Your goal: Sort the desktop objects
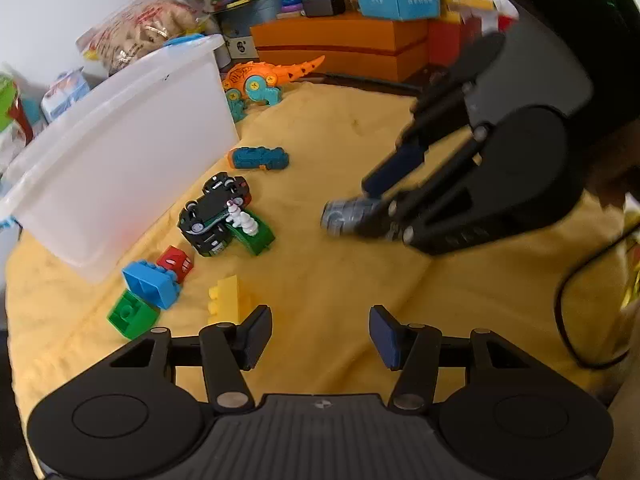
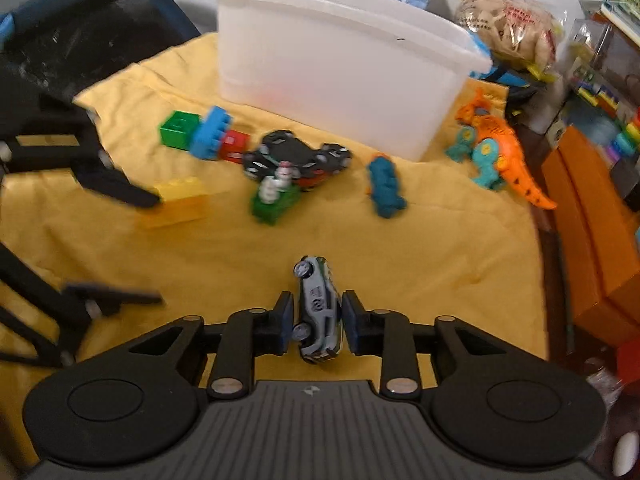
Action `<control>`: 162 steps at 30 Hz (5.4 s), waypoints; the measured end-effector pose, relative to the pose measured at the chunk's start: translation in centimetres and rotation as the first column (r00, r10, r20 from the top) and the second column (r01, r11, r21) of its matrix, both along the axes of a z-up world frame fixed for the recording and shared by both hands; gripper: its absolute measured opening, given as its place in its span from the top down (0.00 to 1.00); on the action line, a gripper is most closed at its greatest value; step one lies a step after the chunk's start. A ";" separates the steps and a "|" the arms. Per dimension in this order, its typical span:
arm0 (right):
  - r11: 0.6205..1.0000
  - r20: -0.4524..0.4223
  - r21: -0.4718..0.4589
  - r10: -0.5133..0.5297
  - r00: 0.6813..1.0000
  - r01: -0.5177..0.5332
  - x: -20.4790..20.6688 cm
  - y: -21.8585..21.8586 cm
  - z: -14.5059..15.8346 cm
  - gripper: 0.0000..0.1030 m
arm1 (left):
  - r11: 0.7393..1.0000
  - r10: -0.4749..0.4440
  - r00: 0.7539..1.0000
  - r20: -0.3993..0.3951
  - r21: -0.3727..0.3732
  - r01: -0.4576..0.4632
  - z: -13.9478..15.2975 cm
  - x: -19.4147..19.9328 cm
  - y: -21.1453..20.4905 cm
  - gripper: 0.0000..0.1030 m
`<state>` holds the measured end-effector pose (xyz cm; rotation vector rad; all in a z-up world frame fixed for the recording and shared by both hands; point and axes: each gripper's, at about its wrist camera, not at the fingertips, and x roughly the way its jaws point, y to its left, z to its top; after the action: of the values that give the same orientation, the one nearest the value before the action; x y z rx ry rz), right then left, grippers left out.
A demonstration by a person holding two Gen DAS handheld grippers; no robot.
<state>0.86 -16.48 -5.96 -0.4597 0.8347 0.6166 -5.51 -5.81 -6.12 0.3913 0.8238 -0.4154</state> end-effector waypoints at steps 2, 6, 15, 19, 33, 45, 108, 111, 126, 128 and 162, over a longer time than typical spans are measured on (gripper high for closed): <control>0.998 -0.044 0.055 0.004 0.999 -0.002 -0.1 -0.3 0.4 0.67 | 0.999 0.040 0.998 0.043 -0.030 -0.039 0.7 -0.1 0.7 0.44; 0.988 -0.077 0.143 -0.046 0.996 0.057 -0.4 -1.6 1.4 0.64 | 0.982 0.164 0.987 0.006 -0.096 -0.162 0.7 1.7 2.9 0.39; 0.960 -0.110 0.210 -0.167 0.980 0.187 0.5 -4.3 1.6 0.63 | 0.979 0.082 0.994 -0.069 -0.181 -0.093 0.4 1.6 1.4 0.40; 0.951 -0.128 0.229 -0.183 0.975 0.208 0.8 -5.0 1.5 0.62 | 0.972 0.089 0.994 -0.065 -0.215 -0.101 0.9 1.5 1.1 0.40; 0.964 -0.058 0.244 -0.093 0.994 0.104 0.0 -3.3 -0.9 0.55 | 0.947 0.278 0.958 -0.073 -0.145 -0.286 -2.2 3.3 2.2 0.40; 0.961 -0.088 0.247 -0.106 0.990 0.125 0.4 -3.3 -2.4 0.60 | 0.949 0.275 0.961 -0.037 -0.149 -0.277 -2.3 2.7 2.1 0.74; 0.922 0.013 0.345 -0.191 0.982 0.175 8.4 1.5 8.0 0.44 | 0.894 0.407 0.913 0.025 -0.218 -0.392 5.9 7.0 10.0 0.38; 0.931 -0.095 0.299 -0.189 0.977 0.210 7.2 1.1 5.3 0.27 | 0.899 0.396 0.918 -0.032 -0.191 -0.394 4.1 5.6 9.2 0.38; 0.951 0.034 0.275 -0.156 0.987 0.141 2.5 1.9 3.9 0.09 | 0.889 0.435 0.900 -0.013 -0.155 -0.432 2.9 3.5 8.9 0.38; 0.963 0.010 0.241 -0.124 0.992 0.118 2.7 2.5 3.3 0.20 | 0.894 0.426 0.905 -0.003 -0.154 -0.421 2.9 3.4 8.7 0.38; 0.967 -0.148 0.146 -0.188 0.971 0.209 2.4 -1.1 -0.8 0.76 | 0.912 0.374 0.925 -0.068 -0.154 -0.381 -0.9 8.8 10.9 0.56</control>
<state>3.29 -17.57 -6.78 -0.1857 0.9366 0.5274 3.25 5.07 -7.06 0.0642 0.8720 -0.1268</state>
